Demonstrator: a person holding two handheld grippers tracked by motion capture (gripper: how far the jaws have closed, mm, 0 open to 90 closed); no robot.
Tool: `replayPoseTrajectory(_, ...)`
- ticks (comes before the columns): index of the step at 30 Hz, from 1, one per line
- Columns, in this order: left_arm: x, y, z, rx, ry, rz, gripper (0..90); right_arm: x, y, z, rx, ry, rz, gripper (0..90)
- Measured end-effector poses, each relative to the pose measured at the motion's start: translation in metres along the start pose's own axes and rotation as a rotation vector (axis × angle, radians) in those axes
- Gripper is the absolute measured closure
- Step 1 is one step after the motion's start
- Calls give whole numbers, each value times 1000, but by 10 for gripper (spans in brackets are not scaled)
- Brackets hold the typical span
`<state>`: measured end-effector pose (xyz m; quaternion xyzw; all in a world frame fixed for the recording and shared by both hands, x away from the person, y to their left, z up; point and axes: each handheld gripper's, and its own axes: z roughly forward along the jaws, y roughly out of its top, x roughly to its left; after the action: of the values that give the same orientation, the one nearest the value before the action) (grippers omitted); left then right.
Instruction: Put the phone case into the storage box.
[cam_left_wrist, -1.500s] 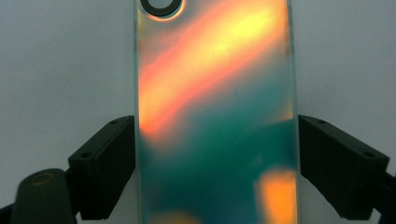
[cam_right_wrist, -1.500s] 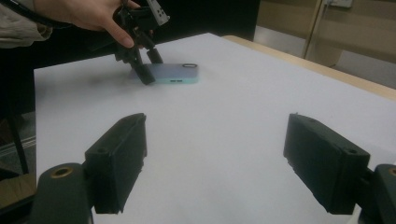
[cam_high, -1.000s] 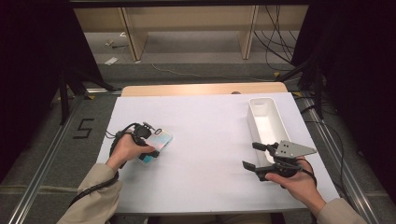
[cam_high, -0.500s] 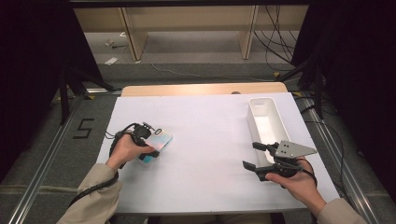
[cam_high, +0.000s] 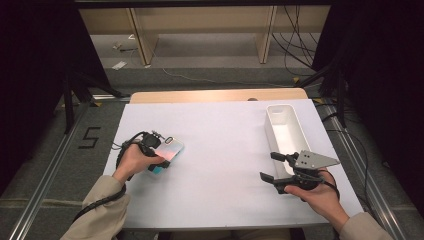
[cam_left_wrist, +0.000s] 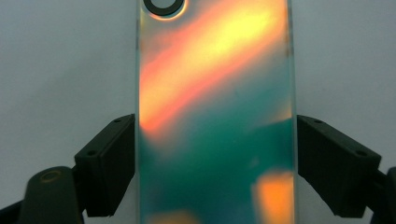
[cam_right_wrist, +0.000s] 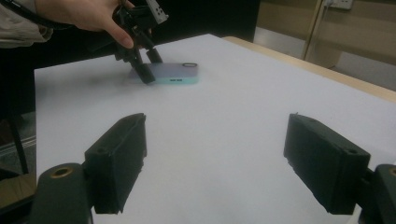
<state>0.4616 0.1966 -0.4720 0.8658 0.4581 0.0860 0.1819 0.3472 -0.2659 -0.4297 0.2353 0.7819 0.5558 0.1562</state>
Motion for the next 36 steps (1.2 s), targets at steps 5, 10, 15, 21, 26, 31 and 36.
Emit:
replayPoseTrajectory(5,0,1,-4,-13,1,7,170,0,0,0,-2,1,2,221)
replayPoseTrajectory(10,-3,2,-7,-33,-3,11,169,0,0,0,-1,-2,2,219)
replayPoseTrajectory(15,-6,4,-12,-63,2,16,170,0,0,0,0,-4,3,216)
replayPoseTrajectory(21,-12,5,-20,-112,-2,20,170,0,1,0,-4,-15,5,202)
replayPoseTrajectory(26,-18,7,-25,-144,-11,32,170,0,1,0,-6,-23,8,187)
replayPoseTrajectory(31,-25,9,-28,-174,-17,46,170,-1,1,0,-8,-28,15,179)
replayPoseTrajectory(36,-31,11,-31,-192,-20,58,170,-1,1,1,-9,-32,17,174)
